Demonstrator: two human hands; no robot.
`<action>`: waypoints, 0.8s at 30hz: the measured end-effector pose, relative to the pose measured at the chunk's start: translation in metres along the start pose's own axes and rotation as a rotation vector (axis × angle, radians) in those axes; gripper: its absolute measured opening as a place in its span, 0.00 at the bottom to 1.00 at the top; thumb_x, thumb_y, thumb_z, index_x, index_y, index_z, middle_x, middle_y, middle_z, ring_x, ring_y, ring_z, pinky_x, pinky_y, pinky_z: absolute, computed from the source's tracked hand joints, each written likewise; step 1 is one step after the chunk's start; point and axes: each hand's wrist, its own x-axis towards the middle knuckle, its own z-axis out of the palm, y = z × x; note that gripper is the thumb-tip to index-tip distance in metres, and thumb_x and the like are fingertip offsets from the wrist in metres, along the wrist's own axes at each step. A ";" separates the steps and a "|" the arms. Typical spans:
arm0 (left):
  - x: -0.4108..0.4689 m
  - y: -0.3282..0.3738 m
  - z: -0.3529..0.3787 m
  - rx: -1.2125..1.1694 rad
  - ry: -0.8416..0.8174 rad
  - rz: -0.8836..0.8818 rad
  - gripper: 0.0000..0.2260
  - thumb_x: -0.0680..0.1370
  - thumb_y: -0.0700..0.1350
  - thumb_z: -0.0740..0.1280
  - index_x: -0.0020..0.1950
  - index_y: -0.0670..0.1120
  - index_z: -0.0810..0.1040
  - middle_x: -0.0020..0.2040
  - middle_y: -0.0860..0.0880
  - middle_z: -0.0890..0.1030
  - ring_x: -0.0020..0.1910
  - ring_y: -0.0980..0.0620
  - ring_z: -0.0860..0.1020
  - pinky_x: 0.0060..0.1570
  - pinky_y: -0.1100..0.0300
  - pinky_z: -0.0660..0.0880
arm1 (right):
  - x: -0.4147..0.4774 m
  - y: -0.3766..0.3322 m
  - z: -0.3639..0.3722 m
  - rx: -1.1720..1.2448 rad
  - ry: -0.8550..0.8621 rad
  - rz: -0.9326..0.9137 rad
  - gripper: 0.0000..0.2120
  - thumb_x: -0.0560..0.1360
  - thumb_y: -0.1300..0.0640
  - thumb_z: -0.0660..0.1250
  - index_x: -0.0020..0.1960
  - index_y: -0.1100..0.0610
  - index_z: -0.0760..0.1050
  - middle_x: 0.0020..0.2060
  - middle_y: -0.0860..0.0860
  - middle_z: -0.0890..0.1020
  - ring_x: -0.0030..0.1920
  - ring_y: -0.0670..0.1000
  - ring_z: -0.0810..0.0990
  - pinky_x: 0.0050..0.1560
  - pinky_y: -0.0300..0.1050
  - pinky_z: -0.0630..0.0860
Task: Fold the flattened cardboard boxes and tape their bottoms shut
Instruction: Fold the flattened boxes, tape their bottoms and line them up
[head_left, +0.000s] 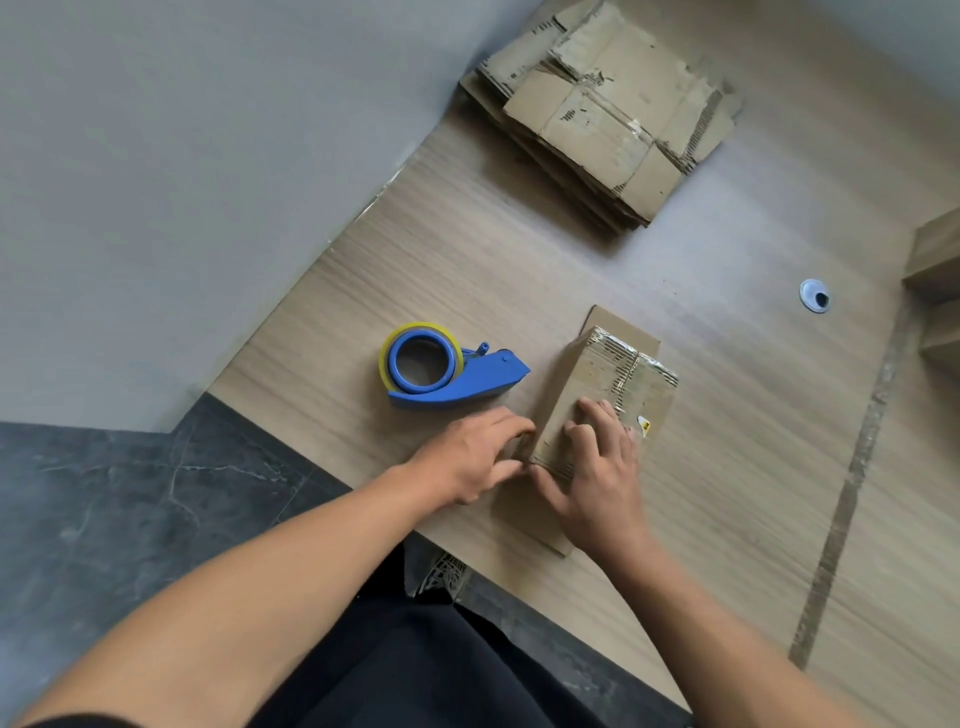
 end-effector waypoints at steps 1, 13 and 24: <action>0.001 0.001 0.000 0.023 0.002 0.012 0.21 0.77 0.49 0.71 0.68 0.47 0.74 0.63 0.49 0.76 0.60 0.48 0.76 0.61 0.50 0.73 | 0.000 0.001 0.000 0.020 -0.007 0.008 0.24 0.71 0.40 0.65 0.57 0.58 0.69 0.69 0.60 0.71 0.72 0.64 0.67 0.67 0.70 0.67; 0.014 0.014 -0.009 0.207 -0.083 0.020 0.21 0.77 0.51 0.70 0.67 0.48 0.69 0.63 0.49 0.74 0.60 0.46 0.74 0.59 0.47 0.74 | 0.003 0.013 -0.032 0.293 -0.234 0.055 0.27 0.74 0.43 0.58 0.65 0.59 0.78 0.75 0.52 0.67 0.78 0.50 0.57 0.76 0.58 0.59; 0.005 0.009 0.004 -0.011 0.072 -0.007 0.24 0.79 0.42 0.65 0.75 0.44 0.70 0.63 0.46 0.79 0.60 0.45 0.78 0.64 0.51 0.74 | 0.008 0.013 -0.047 0.488 0.174 0.710 0.34 0.76 0.56 0.72 0.77 0.47 0.62 0.78 0.56 0.56 0.78 0.54 0.57 0.74 0.43 0.56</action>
